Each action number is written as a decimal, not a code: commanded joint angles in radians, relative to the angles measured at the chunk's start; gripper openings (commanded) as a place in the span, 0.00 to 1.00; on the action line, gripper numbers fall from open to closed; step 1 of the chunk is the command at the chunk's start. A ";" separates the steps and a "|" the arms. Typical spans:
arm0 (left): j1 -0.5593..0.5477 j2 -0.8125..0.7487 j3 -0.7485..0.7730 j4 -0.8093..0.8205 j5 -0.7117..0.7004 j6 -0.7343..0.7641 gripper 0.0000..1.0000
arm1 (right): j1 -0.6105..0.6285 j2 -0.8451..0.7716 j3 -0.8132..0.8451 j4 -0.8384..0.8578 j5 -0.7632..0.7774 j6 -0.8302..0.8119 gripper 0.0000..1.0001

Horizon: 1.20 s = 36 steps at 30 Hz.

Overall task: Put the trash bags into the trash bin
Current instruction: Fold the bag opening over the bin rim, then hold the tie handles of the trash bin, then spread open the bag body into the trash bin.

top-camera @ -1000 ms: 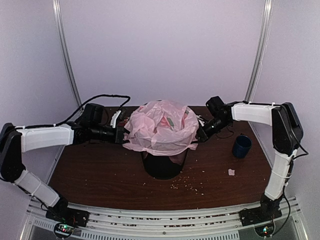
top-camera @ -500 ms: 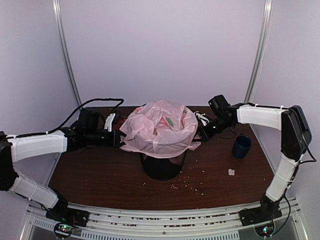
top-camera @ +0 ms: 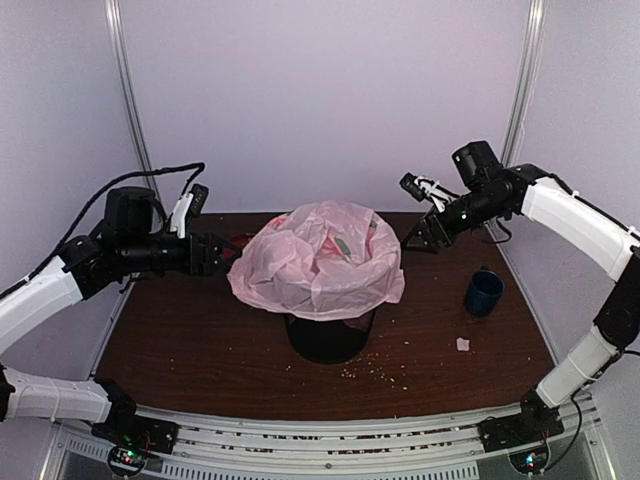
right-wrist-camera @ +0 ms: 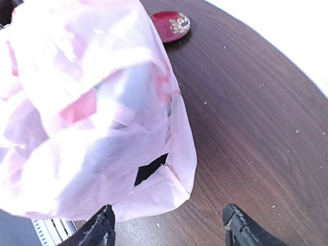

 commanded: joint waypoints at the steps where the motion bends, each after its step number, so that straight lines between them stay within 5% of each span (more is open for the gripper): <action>1: 0.004 -0.031 0.074 -0.090 -0.043 0.063 0.75 | -0.002 0.001 0.105 -0.140 0.032 -0.043 0.74; 5: 0.006 0.001 0.111 -0.078 -0.100 0.033 0.78 | 0.043 0.006 0.270 -0.100 0.035 -0.007 0.60; 10: 0.005 0.154 0.128 -0.054 0.012 0.012 0.63 | 0.234 0.151 0.510 -0.158 0.079 -0.076 0.28; 15: 0.005 0.227 0.091 0.001 0.138 0.010 0.58 | 0.383 0.269 0.539 -0.217 0.155 -0.175 0.16; 23: 0.005 0.327 -0.010 0.144 0.104 -0.031 0.00 | 0.413 0.540 0.659 -0.255 0.290 -0.190 0.10; 36: 0.010 0.374 -0.162 0.442 0.096 -0.131 0.00 | 0.488 0.746 0.671 -0.490 0.361 -0.418 0.12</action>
